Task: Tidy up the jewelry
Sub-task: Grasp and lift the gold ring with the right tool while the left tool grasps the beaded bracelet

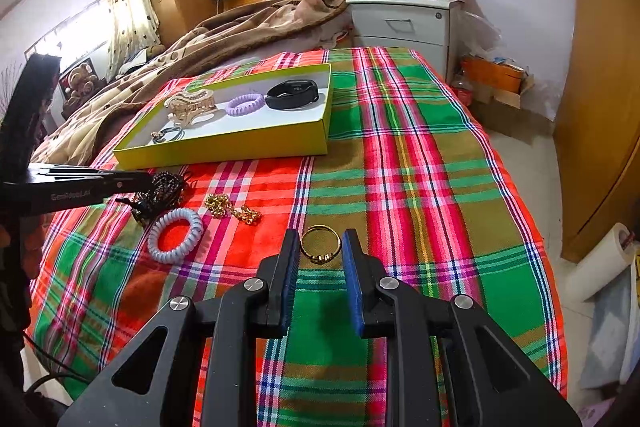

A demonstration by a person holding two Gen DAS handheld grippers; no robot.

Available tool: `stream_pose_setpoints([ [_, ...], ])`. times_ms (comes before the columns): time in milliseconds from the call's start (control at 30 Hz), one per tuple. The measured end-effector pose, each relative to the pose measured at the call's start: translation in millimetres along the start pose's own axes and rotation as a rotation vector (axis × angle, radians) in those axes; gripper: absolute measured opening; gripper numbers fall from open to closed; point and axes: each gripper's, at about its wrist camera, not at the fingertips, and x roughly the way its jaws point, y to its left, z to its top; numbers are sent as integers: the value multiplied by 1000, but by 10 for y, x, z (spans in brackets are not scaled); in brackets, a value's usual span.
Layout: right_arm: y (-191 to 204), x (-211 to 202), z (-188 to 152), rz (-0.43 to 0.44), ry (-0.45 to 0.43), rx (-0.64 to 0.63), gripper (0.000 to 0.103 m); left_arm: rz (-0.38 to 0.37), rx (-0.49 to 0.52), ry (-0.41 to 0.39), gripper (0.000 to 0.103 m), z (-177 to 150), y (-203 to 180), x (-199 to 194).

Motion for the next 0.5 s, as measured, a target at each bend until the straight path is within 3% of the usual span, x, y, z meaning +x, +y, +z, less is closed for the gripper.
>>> stream_pose_setpoints([
  [167, 2, -25, 5, 3, -10, 1, 23, -36, -48, -44, 2, -37, 148, -184],
  [267, 3, -31, 2, 5, -11, 2, 23, -93, -89, -25, 4, -107, 262, -217],
  [333, 2, -31, -1, 7, -10, 1, 23, -78, -94, -27, 14, -175, 263, -239],
  [400, 5, -29, -1, 8, -11, 2, 23, -81, -84, -4, 36, -220, 222, -203],
  [500, 8, -24, -7, 13, -9, 2, 23, -94, -76, 18, 38, -260, 127, -131],
])
